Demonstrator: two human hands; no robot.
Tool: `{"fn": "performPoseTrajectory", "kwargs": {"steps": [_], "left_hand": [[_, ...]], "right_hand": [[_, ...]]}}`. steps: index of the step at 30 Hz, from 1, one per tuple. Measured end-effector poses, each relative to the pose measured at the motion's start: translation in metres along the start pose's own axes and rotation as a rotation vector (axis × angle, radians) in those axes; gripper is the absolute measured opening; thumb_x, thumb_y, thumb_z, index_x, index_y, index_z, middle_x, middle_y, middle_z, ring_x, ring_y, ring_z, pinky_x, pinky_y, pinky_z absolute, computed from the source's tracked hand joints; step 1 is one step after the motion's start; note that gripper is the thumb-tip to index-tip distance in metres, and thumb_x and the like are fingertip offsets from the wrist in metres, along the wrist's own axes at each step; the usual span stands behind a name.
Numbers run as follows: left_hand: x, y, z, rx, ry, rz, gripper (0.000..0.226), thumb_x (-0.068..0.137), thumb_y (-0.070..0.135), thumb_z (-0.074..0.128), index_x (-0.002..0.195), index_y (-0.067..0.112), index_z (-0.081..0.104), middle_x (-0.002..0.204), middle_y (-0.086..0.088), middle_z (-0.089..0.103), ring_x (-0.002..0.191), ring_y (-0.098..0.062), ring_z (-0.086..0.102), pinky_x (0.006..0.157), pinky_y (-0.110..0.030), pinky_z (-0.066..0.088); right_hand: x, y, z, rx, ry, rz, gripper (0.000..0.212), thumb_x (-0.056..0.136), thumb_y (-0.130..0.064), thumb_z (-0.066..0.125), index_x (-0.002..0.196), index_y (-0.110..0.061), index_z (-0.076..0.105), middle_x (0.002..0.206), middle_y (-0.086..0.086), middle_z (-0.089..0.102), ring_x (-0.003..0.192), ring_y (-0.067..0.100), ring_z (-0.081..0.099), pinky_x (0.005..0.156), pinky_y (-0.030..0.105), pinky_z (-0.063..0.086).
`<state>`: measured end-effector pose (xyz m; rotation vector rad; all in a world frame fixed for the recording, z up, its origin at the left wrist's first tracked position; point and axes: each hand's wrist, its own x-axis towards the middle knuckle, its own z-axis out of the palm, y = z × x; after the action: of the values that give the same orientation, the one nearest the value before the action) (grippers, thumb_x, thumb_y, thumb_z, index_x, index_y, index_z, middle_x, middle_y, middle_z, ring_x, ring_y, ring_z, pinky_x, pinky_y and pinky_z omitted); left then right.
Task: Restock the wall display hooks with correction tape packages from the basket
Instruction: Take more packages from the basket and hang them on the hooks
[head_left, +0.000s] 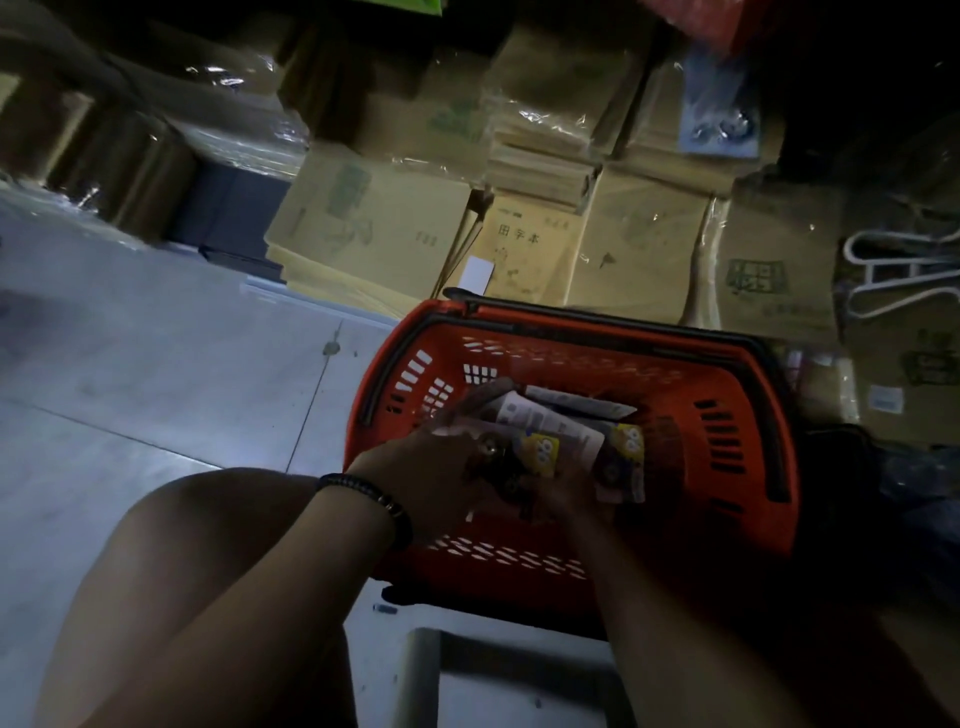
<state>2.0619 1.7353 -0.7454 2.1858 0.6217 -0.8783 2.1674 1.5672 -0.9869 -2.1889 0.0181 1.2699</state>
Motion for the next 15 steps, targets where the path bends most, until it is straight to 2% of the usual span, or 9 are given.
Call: {"fn": "performPoseTrajectory", "kwargs": {"steps": [2, 4, 5, 8, 10, 12, 13, 15], "left_hand": [[0.000, 0.000, -0.002, -0.011, -0.024, -0.016, 0.037, 0.109, 0.035, 0.048, 0.146, 0.033, 0.050, 0.147, 0.004, 0.058, 0.130, -0.017, 0.059, 0.109, -0.038, 0.052], [-0.001, 0.002, -0.005, -0.008, -0.034, -0.027, 0.038, 0.109, 0.034, 0.048, 0.147, 0.031, 0.048, 0.149, 0.002, 0.057, 0.131, -0.019, 0.060, 0.110, -0.039, 0.051], [-0.001, 0.002, -0.006, 0.006, -0.048, -0.036, 0.039, 0.109, 0.034, 0.048, 0.148, 0.030, 0.047, 0.150, 0.000, 0.056, 0.131, -0.019, 0.060, 0.110, -0.039, 0.051], [0.001, 0.003, -0.005, 0.014, -0.079, -0.059, 0.042, 0.109, 0.033, 0.050, 0.150, 0.025, 0.047, 0.149, -0.001, 0.056, 0.132, -0.022, 0.059, 0.112, -0.039, 0.049], [0.002, 0.000, -0.004, 0.018, -0.076, -0.077, 0.043, 0.108, 0.035, 0.052, 0.149, 0.023, 0.049, 0.145, -0.001, 0.061, 0.127, -0.022, 0.062, 0.107, -0.036, 0.051], [0.002, -0.003, -0.004, -0.027, -0.082, -0.090, 0.051, 0.107, 0.036, 0.054, 0.155, 0.025, 0.041, 0.142, -0.001, 0.063, 0.126, -0.022, 0.063, 0.101, -0.033, 0.050], [0.001, -0.005, -0.005, -0.032, -0.087, -0.101, 0.054, 0.107, 0.038, 0.054, 0.157, 0.027, 0.037, 0.142, -0.003, 0.063, 0.126, -0.023, 0.063, 0.101, -0.033, 0.051], [0.001, -0.013, -0.005, -0.002, -0.062, -0.114, 0.052, 0.105, 0.048, 0.051, 0.152, 0.029, 0.042, 0.139, -0.003, 0.066, 0.121, -0.023, 0.065, 0.105, -0.041, 0.054]], "right_hand": [[-0.004, 0.001, 0.003, 0.034, 0.008, -0.001, 0.044, 0.085, -0.008, 0.084, 0.126, -0.004, 0.069, 0.118, 0.014, 0.072, 0.106, 0.026, 0.067, 0.076, 0.031, 0.051], [-0.009, 0.001, 0.004, 0.011, 0.012, -0.058, 0.030, 0.091, -0.016, 0.079, 0.120, -0.008, 0.076, 0.117, 0.014, 0.075, 0.110, 0.026, 0.069, 0.083, 0.032, 0.050], [-0.011, 0.001, 0.005, 0.003, 0.017, -0.096, 0.027, 0.094, -0.018, 0.077, 0.119, -0.009, 0.077, 0.117, 0.014, 0.076, 0.110, 0.025, 0.069, 0.081, 0.029, 0.047], [-0.017, 0.000, 0.004, 0.007, 0.073, -0.148, 0.025, 0.098, -0.018, 0.072, 0.120, -0.008, 0.075, 0.113, 0.013, 0.076, 0.107, 0.022, 0.067, 0.077, 0.025, 0.040], [-0.022, 0.000, 0.001, 0.035, 0.091, -0.146, 0.024, 0.096, -0.013, 0.071, 0.119, -0.010, 0.074, 0.112, 0.009, 0.075, 0.106, 0.020, 0.066, 0.079, 0.028, 0.045], [-0.025, -0.001, -0.004, 0.065, 0.110, -0.137, 0.024, 0.094, -0.010, 0.070, 0.117, -0.013, 0.075, 0.109, 0.006, 0.076, 0.107, 0.026, 0.069, 0.085, 0.032, 0.053], [-0.027, -0.002, -0.008, 0.093, 0.116, -0.138, 0.024, 0.094, -0.008, 0.068, 0.117, -0.014, 0.076, 0.108, 0.004, 0.076, 0.107, 0.027, 0.070, 0.084, 0.030, 0.052], [-0.035, -0.010, -0.020, 0.125, 0.148, -0.193, 0.024, 0.097, -0.005, 0.065, 0.117, -0.012, 0.076, 0.105, 0.000, 0.073, 0.105, 0.023, 0.068, 0.077, 0.024, 0.047]]}}
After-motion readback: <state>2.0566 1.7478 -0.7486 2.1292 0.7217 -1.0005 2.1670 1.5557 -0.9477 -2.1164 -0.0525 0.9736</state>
